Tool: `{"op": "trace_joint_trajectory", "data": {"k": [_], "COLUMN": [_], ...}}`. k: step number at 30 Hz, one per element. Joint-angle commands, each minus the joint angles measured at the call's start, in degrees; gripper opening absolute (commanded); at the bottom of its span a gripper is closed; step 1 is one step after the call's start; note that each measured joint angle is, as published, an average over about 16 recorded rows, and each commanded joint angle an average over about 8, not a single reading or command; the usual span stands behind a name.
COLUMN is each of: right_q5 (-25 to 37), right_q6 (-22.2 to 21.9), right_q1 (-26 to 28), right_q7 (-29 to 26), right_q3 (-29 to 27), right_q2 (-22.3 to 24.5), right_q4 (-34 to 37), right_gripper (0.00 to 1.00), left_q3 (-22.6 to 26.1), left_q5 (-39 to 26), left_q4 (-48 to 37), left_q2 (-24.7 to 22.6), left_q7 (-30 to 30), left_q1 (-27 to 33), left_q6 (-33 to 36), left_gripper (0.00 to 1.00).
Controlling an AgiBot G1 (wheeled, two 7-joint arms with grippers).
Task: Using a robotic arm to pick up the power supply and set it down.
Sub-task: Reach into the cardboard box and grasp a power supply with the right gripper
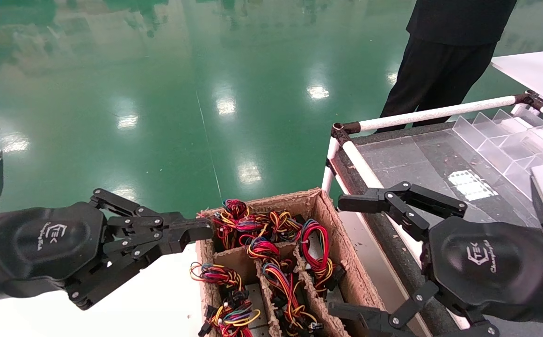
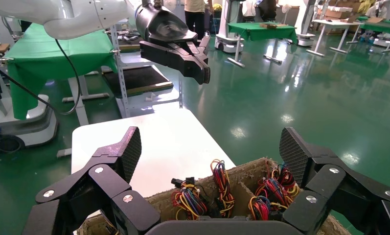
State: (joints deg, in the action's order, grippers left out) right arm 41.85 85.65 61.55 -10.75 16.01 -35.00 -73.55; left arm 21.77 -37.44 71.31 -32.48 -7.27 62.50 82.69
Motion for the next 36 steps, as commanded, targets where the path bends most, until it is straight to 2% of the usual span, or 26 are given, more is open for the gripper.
{"op": "trace_joint_trajectory", "data": {"k": [1,2,3,14,24,31,36], "right_q5": [0.0,0.0,0.0,0.6,6.5,17.1,27.9], "right_q6": [0.0,0.0,0.0,-0.4,-3.3,-4.9,-2.1], "right_q1": [0.0,0.0,0.0,0.0,3.0,11.1,20.6], "right_q7": [0.0,0.0,0.0,0.0,0.1,-2.5,-4.3], "right_q3": [0.0,0.0,0.0,0.2,2.5,7.4,13.5], "right_q2": [0.0,0.0,0.0,-0.1,-2.5,-5.5,-9.8], "right_q4": [0.0,0.0,0.0,0.4,4.6,9.8,16.2], "right_gripper": [1.00,1.00,1.00,1.00,1.00,1.00,1.00], "left_q3": [0.0,0.0,0.0,0.0,0.0,0.0,0.0], "left_q5": [0.0,0.0,0.0,0.0,0.0,0.0,0.0], "left_q4": [0.0,0.0,0.0,0.0,0.0,0.0,0.0], "left_q2": [0.0,0.0,0.0,0.0,0.0,0.0,0.0], "left_q7": [0.0,0.0,0.0,0.0,0.0,0.0,0.0], "left_q1": [0.0,0.0,0.0,0.0,0.0,0.0,0.0], "left_q6": [0.0,0.0,0.0,0.0,0.0,0.0,0.0], "left_gripper": [0.82,0.94,1.00,1.00,1.00,1.00,1.00]}}
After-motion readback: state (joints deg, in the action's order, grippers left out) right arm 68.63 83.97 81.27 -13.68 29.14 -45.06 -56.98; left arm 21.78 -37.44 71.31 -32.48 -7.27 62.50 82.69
